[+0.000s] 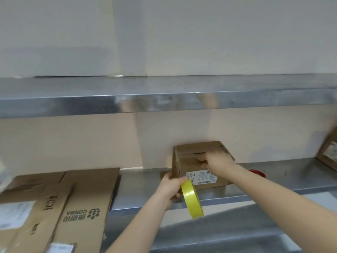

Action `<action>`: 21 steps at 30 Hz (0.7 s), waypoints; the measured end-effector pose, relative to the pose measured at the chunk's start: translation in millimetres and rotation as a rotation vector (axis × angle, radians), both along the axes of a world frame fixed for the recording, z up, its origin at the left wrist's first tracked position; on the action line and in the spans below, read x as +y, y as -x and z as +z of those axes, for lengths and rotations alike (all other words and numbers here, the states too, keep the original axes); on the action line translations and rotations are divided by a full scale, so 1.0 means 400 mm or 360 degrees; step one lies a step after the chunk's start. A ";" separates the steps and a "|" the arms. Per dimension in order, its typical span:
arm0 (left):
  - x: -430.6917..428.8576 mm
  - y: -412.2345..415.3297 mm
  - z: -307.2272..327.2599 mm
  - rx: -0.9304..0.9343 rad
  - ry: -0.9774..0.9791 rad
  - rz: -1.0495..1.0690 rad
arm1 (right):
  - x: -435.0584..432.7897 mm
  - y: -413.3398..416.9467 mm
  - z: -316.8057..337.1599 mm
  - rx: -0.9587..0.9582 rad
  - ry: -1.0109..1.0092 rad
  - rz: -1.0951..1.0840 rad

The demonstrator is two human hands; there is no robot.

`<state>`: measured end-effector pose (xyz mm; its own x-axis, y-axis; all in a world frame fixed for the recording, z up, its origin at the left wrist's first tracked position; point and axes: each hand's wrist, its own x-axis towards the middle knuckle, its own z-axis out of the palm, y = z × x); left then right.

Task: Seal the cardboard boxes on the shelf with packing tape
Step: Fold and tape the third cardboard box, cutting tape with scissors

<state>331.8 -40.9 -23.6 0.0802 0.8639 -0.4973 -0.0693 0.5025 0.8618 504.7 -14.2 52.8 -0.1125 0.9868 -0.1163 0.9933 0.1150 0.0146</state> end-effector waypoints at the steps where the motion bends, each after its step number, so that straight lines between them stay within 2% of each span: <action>1: -0.003 0.000 0.006 -0.0019 0.0000 0.0014 | 0.000 -0.001 -0.003 -0.0011 -0.0021 0.0014; 7: -0.013 -0.010 0.008 -0.0112 -0.0059 0.0143 | -0.005 0.004 -0.014 -0.0121 -0.0102 0.0051; 14: -0.034 -0.019 0.012 -0.0065 -0.0040 0.0076 | 0.001 0.005 -0.016 -0.0162 -0.0102 0.0085; 21: -0.039 -0.032 -0.007 0.0097 -0.0287 0.0142 | 0.006 0.001 -0.018 -0.0136 -0.0120 0.0104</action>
